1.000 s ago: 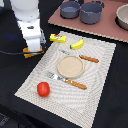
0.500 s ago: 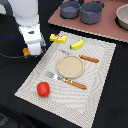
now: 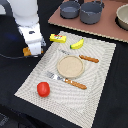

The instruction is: Interact with the objects in diverse but meaningful ways.

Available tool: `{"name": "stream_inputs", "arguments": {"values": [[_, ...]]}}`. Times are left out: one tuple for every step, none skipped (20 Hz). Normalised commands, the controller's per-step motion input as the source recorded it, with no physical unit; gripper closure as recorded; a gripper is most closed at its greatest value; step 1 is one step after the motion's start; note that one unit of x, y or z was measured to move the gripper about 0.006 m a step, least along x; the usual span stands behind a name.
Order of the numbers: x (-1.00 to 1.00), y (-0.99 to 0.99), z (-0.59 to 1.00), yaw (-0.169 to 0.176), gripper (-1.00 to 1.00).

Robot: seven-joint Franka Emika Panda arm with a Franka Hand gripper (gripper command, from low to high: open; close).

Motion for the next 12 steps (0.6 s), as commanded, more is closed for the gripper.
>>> {"name": "stream_inputs", "arguments": {"values": [[-0.34, -0.05, -0.25, 0.051, 1.00], [-0.15, -0.10, 0.00, 0.043, 1.00], [-0.07, -0.08, 0.24, 0.030, 1.00], [-0.09, -0.05, 0.93, 0.011, 1.00], [-0.02, 0.00, 1.00, 0.000, 1.00], [0.00, 0.00, 1.00, 0.000, 1.00], [0.00, 0.00, 1.00, 0.009, 1.00], [0.00, 0.00, 1.00, 0.006, 1.00], [0.00, 0.00, 1.00, 0.000, 1.00], [0.04, -0.03, 1.00, 0.000, 1.00], [0.13, -0.07, 1.00, 0.000, 1.00], [0.21, -0.11, 1.00, 0.000, 1.00]]}}
